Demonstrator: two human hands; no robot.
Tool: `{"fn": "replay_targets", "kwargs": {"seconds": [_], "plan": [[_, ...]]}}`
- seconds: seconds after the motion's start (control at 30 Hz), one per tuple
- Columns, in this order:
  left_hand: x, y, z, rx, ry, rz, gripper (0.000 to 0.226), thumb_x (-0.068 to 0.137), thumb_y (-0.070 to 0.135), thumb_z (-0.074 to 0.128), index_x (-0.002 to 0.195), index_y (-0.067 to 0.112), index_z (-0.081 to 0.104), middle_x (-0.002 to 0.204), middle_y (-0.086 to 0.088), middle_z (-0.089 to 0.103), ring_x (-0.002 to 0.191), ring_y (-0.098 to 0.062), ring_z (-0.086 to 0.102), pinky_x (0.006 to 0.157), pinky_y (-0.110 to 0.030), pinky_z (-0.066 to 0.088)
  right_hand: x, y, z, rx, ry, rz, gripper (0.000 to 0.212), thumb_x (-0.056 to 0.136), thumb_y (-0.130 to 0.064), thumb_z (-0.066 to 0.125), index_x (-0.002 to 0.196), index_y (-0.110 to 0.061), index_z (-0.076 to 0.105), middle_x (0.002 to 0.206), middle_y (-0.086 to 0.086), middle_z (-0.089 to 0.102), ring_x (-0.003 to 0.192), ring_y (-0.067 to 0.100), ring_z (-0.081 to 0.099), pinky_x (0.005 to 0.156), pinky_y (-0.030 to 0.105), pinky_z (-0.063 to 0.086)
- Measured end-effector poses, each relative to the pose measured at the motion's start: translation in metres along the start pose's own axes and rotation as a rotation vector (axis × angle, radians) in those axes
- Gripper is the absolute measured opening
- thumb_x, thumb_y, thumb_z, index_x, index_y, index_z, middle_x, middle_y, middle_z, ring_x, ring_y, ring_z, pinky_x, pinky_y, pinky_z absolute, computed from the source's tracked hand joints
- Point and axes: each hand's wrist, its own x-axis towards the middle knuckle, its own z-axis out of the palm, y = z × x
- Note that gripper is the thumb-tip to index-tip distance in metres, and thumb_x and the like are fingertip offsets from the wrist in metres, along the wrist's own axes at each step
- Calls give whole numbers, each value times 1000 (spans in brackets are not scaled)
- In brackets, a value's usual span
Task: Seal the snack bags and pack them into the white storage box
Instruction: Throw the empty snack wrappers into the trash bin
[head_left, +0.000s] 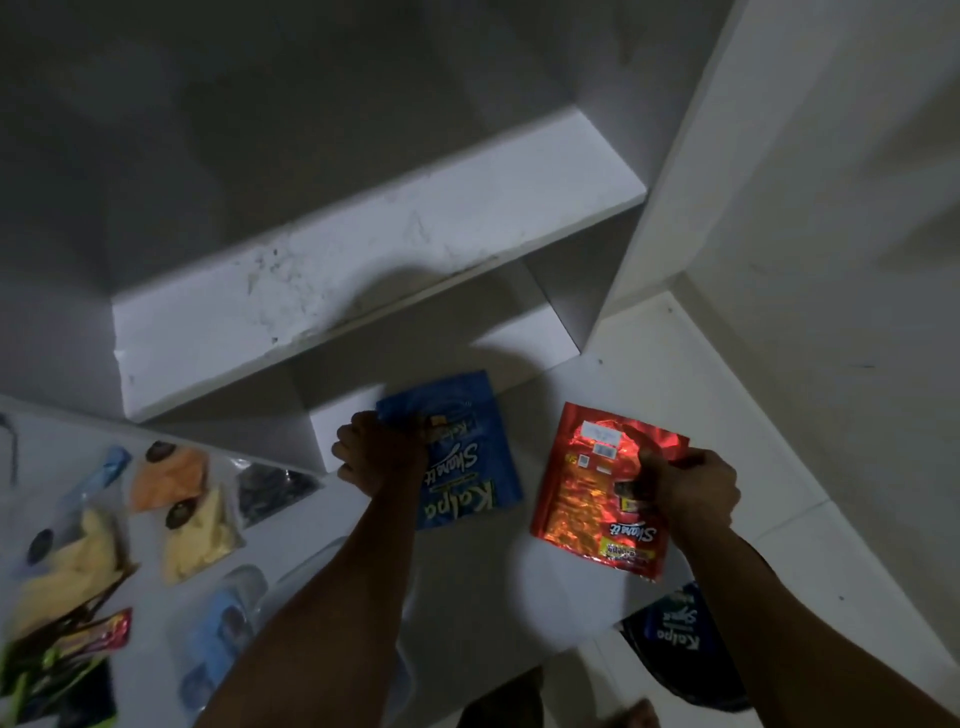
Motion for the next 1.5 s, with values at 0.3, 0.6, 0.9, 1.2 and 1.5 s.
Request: {"fn": "replay_targets", "kwargs": {"seconds": [0.3, 0.6, 0.9, 1.2, 1.5], "plan": [[-24, 0, -24, -346, -48, -2, 31, 74, 31, 78, 101, 17, 71, 99, -11, 73, 96, -34, 67, 85, -41, 53, -24, 0, -33, 146, 50, -135, 32, 83, -35, 77, 105, -14, 69, 98, 10, 73, 88, 31, 69, 87, 51, 55], [-144, -8, -69, -643, 13, 174, 20, 82, 31, 75, 88, 12, 75, 83, -8, 71, 78, -27, 66, 81, -37, 54, -73, 29, -138, 296, 86, -305, 31, 91, -36, 66, 103, -8, 74, 92, 11, 75, 80, 25, 68, 76, 32, 51], [-339, -49, -50, -691, -2, 464, 21, 86, 27, 72, 90, 7, 74, 86, -10, 73, 77, -25, 67, 75, -36, 56, -104, 174, -276, 307, 176, -341, 29, 92, -37, 63, 97, -10, 73, 92, 8, 73, 84, 27, 68, 69, 27, 42], [-460, -89, 46, -540, -189, 509, 18, 88, 22, 70, 87, 4, 71, 79, -10, 68, 72, -26, 63, 67, -34, 51, -79, 283, -311, 200, 202, -148, 30, 93, -43, 59, 99, -15, 70, 92, 7, 72, 85, 27, 67, 70, 33, 50], [-453, -80, 180, -328, -264, 541, 20, 88, 28, 70, 80, 10, 71, 75, -9, 68, 73, -30, 64, 68, -40, 54, 9, 326, -244, 54, 167, -44, 26, 95, -35, 55, 96, -13, 69, 79, 0, 64, 77, 24, 64, 67, 34, 54]]}}
